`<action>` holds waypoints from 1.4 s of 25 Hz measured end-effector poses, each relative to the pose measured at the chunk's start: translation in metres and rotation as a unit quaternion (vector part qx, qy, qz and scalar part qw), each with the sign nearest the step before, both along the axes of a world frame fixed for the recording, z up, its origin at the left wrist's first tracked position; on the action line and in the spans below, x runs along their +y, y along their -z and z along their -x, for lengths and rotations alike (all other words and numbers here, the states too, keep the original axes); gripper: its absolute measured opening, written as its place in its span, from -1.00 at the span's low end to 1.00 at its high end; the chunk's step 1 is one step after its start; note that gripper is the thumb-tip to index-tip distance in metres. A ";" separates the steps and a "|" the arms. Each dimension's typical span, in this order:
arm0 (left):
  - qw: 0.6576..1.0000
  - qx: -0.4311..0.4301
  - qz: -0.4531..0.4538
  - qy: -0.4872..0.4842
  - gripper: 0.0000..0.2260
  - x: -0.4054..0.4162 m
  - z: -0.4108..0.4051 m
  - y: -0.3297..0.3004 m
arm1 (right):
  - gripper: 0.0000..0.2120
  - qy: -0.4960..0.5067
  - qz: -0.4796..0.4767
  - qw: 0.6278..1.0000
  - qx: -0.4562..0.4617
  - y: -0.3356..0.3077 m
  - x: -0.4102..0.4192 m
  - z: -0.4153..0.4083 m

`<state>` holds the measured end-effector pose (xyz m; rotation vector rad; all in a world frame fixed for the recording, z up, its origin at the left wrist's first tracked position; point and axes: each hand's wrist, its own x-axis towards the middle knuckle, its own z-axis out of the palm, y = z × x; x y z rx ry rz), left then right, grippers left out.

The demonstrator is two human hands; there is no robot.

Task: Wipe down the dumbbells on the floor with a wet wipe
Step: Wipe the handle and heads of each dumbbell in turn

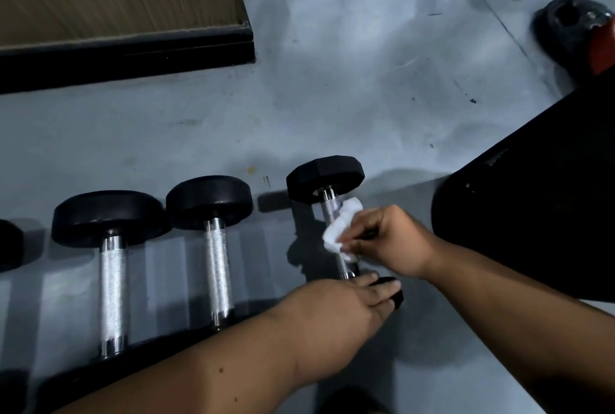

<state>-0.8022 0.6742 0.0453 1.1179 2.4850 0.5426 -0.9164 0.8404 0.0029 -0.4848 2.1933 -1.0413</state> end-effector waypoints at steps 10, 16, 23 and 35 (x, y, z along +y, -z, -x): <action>0.991 0.034 -0.100 -0.083 -0.53 0.001 -0.013 0.025 | -0.90 0.079 -0.020 0.996 0.034 -0.004 -0.026 0.024; 0.988 -0.030 -0.109 -0.104 -0.48 -0.001 -0.016 0.029 | -0.89 -0.029 -0.016 0.999 0.021 -0.008 0.000 -0.006; 0.991 -0.096 -0.046 -0.084 -0.42 0.008 -0.004 0.013 | -0.97 0.014 -0.033 0.999 -0.009 -0.010 -0.021 0.012; 0.983 -0.080 -0.121 -0.109 -0.47 -0.002 -0.010 0.031 | -0.96 -0.001 -0.024 0.990 -0.140 -0.005 0.012 -0.016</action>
